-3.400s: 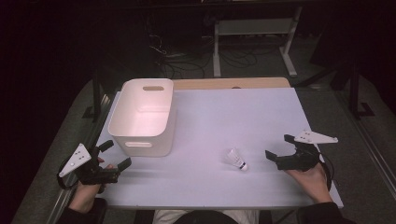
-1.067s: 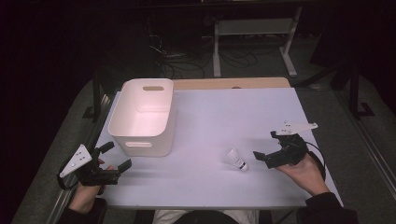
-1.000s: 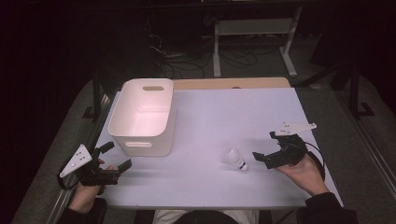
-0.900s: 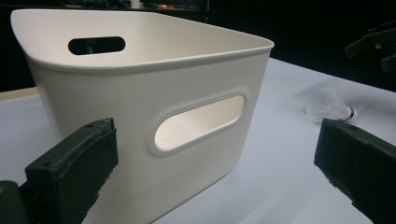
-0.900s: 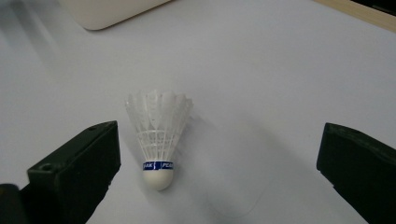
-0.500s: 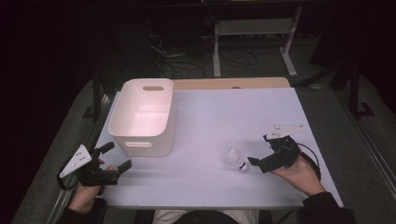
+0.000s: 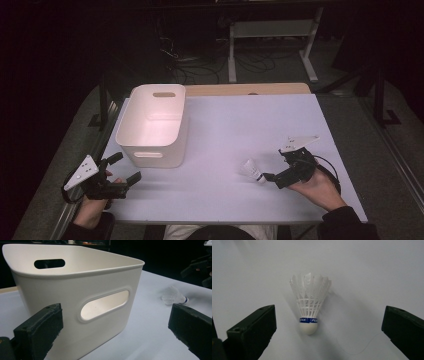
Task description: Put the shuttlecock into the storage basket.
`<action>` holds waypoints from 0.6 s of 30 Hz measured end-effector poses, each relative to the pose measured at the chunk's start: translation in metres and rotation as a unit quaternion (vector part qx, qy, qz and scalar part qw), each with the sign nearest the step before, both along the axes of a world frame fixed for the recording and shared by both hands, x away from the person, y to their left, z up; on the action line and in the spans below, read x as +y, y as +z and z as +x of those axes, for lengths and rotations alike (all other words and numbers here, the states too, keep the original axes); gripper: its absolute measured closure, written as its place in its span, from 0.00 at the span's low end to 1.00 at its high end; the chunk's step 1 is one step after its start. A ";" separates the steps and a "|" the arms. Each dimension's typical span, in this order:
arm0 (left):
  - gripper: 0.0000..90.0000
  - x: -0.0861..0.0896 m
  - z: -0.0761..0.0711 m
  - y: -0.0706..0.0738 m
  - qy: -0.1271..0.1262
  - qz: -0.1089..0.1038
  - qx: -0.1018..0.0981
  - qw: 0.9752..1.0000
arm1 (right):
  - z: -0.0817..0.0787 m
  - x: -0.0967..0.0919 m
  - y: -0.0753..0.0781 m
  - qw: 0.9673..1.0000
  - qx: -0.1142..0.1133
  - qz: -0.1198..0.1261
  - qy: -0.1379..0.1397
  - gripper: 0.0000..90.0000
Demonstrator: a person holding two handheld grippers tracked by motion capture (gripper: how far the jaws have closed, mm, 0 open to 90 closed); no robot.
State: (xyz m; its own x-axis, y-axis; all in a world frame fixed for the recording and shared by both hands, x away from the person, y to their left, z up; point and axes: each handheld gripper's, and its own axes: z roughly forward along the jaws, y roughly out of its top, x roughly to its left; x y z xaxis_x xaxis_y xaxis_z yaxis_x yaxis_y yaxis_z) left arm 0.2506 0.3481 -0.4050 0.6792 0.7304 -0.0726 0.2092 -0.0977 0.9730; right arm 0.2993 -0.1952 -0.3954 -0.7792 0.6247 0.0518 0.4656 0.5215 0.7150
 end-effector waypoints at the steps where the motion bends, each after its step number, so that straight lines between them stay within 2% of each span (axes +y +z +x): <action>1: 0.00 0.000 0.000 0.000 0.000 0.000 0.000 1.000 | 0.000 0.001 0.000 1.000 0.002 -0.001 0.001 0.00; 18: 0.00 0.000 0.000 0.000 0.002 0.004 0.001 1.000 | 0.003 0.009 -0.011 0.999 0.029 -0.021 0.016 0.00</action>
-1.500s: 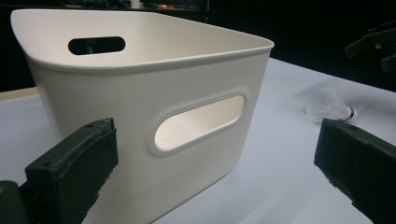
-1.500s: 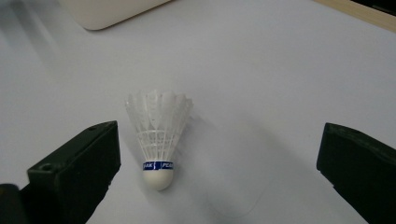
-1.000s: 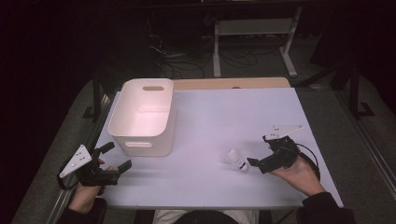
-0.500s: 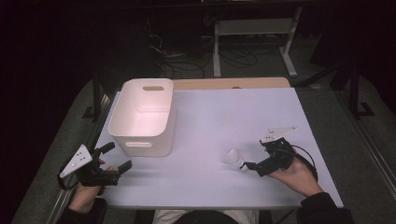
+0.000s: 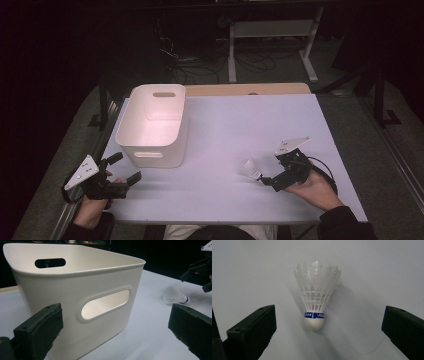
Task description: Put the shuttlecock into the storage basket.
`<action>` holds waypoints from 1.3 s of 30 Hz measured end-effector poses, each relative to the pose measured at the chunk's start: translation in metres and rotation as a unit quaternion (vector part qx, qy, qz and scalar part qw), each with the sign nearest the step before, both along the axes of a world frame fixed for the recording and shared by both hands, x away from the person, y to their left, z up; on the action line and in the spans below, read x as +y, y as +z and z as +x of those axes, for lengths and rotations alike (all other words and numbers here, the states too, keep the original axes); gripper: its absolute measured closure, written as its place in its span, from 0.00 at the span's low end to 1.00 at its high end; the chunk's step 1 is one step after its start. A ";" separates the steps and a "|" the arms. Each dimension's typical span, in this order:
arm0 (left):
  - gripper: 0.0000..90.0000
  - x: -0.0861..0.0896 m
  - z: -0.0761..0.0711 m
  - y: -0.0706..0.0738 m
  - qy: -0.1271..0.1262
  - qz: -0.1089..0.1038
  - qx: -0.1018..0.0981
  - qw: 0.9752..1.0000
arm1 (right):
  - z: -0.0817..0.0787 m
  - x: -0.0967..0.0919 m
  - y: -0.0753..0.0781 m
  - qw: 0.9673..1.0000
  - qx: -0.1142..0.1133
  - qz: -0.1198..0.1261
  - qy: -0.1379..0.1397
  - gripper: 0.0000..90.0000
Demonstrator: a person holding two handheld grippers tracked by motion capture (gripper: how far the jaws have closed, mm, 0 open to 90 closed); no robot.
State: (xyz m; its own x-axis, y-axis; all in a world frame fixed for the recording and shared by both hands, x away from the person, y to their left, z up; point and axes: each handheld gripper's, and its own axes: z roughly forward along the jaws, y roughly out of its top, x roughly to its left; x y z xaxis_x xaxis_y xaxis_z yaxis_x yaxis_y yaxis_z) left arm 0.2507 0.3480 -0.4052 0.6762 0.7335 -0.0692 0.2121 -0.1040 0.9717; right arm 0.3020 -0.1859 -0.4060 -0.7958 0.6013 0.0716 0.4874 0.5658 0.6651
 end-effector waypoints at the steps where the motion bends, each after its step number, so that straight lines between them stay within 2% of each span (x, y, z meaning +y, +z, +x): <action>1: 0.00 0.000 0.000 0.000 0.000 0.000 0.000 1.000 | 0.000 0.000 0.000 1.000 0.001 -0.001 0.000 0.00; 28: 0.00 0.000 0.000 0.000 -0.002 0.001 0.001 1.000 | 0.005 0.015 -0.011 0.999 0.033 -0.037 0.020 0.00; 39: 0.00 0.000 0.000 0.000 -0.003 0.001 0.001 1.000 | 0.009 0.021 -0.017 0.996 0.062 -0.053 0.020 0.00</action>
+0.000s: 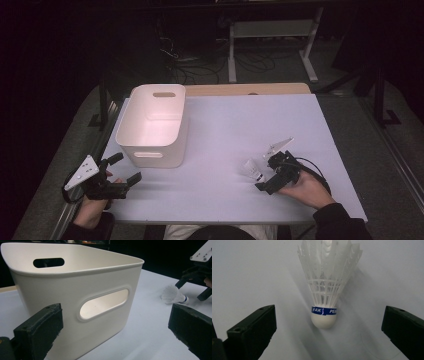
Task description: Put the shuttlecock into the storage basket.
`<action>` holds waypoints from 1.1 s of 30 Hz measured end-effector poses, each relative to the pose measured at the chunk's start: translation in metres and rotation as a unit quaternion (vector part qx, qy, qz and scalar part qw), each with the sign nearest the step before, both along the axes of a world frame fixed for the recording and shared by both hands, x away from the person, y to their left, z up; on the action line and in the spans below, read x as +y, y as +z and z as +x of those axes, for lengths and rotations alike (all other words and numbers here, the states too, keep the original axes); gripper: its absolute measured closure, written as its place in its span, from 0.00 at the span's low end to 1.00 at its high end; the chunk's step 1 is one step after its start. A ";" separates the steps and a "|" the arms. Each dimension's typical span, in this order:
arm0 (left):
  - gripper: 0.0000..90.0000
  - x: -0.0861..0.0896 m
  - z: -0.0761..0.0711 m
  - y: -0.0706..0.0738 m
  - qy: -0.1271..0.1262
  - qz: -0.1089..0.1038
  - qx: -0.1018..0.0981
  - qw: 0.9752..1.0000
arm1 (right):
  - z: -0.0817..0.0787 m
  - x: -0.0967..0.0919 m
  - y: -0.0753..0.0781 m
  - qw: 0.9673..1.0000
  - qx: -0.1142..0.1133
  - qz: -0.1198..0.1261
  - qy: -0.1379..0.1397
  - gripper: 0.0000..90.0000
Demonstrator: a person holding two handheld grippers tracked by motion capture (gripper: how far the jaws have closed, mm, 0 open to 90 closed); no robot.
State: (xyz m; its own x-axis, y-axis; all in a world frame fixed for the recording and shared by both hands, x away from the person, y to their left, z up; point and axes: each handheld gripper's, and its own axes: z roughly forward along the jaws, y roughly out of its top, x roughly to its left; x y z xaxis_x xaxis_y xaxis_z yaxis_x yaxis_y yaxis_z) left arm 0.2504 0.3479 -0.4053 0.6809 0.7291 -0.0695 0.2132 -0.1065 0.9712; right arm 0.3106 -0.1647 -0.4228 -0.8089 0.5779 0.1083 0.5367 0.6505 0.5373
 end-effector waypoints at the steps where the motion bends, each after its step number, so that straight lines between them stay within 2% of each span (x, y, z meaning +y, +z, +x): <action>1: 0.00 0.000 0.000 0.000 0.000 0.000 0.000 1.000 | 0.000 0.000 0.000 1.000 0.002 0.000 0.000 0.02; 7: 0.00 0.000 0.000 0.000 -0.001 0.000 0.000 1.000 | 0.002 0.000 -0.001 1.000 0.019 0.006 0.007 0.15; 11: 0.00 0.000 0.000 0.000 -0.001 0.000 0.000 1.000 | 0.003 0.001 -0.003 1.000 0.029 0.000 0.007 0.19; 33: 0.00 0.000 0.000 0.000 -0.002 -0.002 -0.001 1.000 | 0.004 0.002 -0.007 1.000 0.029 0.006 0.009 0.63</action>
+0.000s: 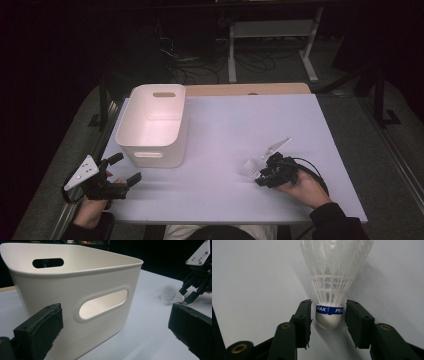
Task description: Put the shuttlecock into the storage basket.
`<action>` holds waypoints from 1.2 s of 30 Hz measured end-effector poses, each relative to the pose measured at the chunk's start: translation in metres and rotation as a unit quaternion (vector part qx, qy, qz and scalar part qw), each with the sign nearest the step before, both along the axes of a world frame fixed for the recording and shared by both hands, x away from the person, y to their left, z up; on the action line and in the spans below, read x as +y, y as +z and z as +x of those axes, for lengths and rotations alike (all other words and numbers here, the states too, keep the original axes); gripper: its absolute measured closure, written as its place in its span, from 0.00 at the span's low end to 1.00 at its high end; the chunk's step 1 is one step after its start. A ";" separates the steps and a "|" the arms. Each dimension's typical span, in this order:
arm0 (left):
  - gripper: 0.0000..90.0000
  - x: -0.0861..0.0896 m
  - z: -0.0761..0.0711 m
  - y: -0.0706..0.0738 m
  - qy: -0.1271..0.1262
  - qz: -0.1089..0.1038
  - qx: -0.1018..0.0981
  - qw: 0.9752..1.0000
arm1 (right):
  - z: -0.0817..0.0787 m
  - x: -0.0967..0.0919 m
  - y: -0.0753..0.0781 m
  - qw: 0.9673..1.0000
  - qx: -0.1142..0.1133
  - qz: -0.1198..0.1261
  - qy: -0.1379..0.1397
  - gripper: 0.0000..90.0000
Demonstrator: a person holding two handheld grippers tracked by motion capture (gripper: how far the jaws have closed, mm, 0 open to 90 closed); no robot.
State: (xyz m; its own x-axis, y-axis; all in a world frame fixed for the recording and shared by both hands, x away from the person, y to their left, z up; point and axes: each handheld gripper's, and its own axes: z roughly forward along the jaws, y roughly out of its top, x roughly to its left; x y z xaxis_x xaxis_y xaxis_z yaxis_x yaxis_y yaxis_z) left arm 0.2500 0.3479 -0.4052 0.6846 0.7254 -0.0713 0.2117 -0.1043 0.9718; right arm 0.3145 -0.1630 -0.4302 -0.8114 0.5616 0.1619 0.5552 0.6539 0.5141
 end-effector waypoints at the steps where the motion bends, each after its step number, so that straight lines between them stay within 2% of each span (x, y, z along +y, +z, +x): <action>1: 0.00 0.000 0.000 0.000 0.000 0.000 0.000 1.000 | 0.000 0.000 0.000 1.000 0.000 0.000 0.000 0.63; 4: 0.00 0.000 0.000 0.000 0.000 -0.001 0.000 1.000 | 0.000 0.000 0.000 1.000 0.004 0.000 0.000 0.69; 14: 0.00 0.000 0.000 0.000 -0.001 -0.001 0.000 1.000 | 0.000 -0.001 0.003 1.000 0.005 0.005 -0.002 0.71; 36: 0.00 0.000 0.000 0.000 -0.002 -0.001 0.001 1.000 | 0.006 -0.004 0.036 0.999 -0.028 0.024 0.001 0.71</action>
